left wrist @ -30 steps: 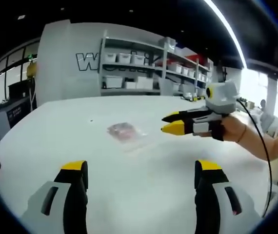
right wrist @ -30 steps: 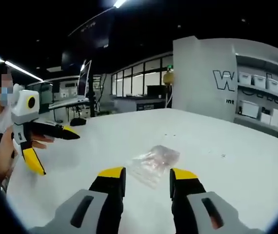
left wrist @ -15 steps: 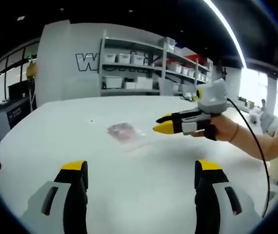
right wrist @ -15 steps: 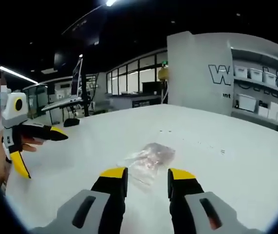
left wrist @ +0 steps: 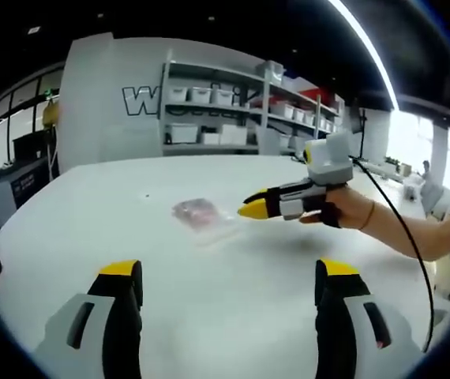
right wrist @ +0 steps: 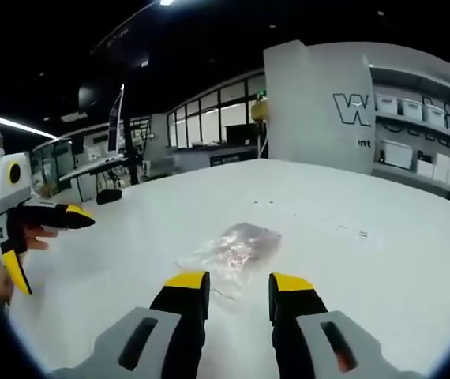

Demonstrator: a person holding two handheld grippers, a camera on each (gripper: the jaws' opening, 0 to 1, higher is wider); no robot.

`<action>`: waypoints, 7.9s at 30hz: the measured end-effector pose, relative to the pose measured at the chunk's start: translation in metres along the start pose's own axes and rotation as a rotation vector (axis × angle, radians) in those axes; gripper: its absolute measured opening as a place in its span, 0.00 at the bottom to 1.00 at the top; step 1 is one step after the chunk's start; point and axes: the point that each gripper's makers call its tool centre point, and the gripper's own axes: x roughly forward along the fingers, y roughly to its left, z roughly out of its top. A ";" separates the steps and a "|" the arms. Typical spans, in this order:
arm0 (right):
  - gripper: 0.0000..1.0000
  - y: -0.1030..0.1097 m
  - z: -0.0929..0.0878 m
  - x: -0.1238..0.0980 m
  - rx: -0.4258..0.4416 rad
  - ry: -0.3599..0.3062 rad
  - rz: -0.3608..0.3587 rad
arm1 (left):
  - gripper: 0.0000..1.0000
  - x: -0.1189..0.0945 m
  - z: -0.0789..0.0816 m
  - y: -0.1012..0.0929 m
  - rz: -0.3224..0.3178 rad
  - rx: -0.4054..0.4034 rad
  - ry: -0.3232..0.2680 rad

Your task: Open the resealable bag by pulling the two sides of the seal apart until the entire bag opening is separated and visibly accessible.

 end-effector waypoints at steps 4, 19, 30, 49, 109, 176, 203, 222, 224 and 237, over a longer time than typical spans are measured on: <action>0.27 0.001 -0.004 0.005 0.048 0.009 0.021 | 0.90 -0.001 -0.001 0.000 0.001 0.001 0.003; 0.23 -0.001 -0.004 0.016 0.017 0.025 -0.003 | 0.90 0.000 -0.002 0.001 0.000 -0.004 0.004; 0.19 -0.005 -0.012 0.028 -0.035 0.060 -0.016 | 0.90 0.000 -0.002 0.001 -0.003 -0.007 0.002; 0.00 -0.002 -0.016 0.043 -0.067 0.089 -0.008 | 0.90 -0.001 -0.006 0.003 -0.008 -0.017 0.009; 0.00 0.075 0.001 -0.020 0.166 0.051 0.273 | 0.85 0.012 -0.010 -0.012 -0.072 -0.024 0.028; 0.00 0.119 -0.004 -0.058 0.205 0.053 0.391 | 0.27 0.013 -0.002 -0.037 -0.245 -0.364 -0.086; 0.00 0.129 -0.004 -0.060 0.194 0.058 0.408 | 0.03 0.007 0.005 -0.035 -0.302 -0.468 -0.155; 0.00 0.137 -0.006 -0.069 0.119 0.035 0.428 | 0.01 0.001 0.008 -0.040 -0.333 -0.473 -0.171; 0.01 0.136 -0.006 -0.070 0.104 0.029 0.422 | 0.01 0.001 0.008 -0.040 -0.329 -0.470 -0.168; 0.04 0.162 -0.006 -0.084 -0.040 0.043 0.504 | 0.01 0.003 -0.004 -0.040 -0.291 -0.381 -0.104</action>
